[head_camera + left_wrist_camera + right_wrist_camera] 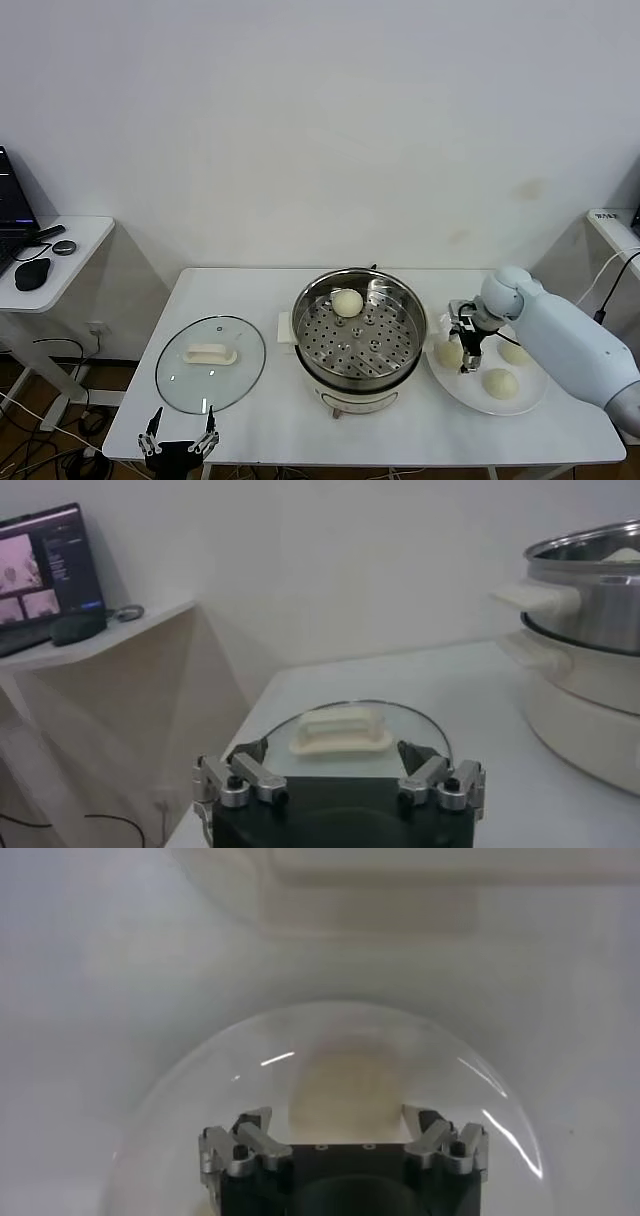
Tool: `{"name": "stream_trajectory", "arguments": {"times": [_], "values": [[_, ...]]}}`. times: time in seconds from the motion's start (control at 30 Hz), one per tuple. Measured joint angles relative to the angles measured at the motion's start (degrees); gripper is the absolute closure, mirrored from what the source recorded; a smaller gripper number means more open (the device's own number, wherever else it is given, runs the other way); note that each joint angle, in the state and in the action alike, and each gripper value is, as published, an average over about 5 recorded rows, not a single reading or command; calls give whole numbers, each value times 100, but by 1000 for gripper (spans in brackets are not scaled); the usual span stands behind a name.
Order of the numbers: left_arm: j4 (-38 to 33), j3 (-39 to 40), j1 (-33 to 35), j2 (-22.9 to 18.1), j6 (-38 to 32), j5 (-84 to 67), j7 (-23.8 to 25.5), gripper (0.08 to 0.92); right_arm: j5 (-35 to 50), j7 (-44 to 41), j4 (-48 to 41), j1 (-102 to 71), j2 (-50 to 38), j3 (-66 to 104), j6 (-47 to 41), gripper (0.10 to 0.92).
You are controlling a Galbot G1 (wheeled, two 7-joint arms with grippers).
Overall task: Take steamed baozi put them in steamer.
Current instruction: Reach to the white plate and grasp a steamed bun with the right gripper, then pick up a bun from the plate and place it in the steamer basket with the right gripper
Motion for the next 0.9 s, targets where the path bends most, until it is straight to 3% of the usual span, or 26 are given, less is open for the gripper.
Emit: {"name": "stream_trajectory", "arguments": {"times": [0.2,0.67,0.9], "values": [[16,1,14,-3,0,0,-6,177,35,29,-95,1,34,18,0,235],[31,62,-80,1,0,5,-8,177,410,-85,177,345,-256,-106,-161,610],[27,81,-178,59,23,50,-45,177,1110,-318,712,1449,-703,-894,-410,633]]}}
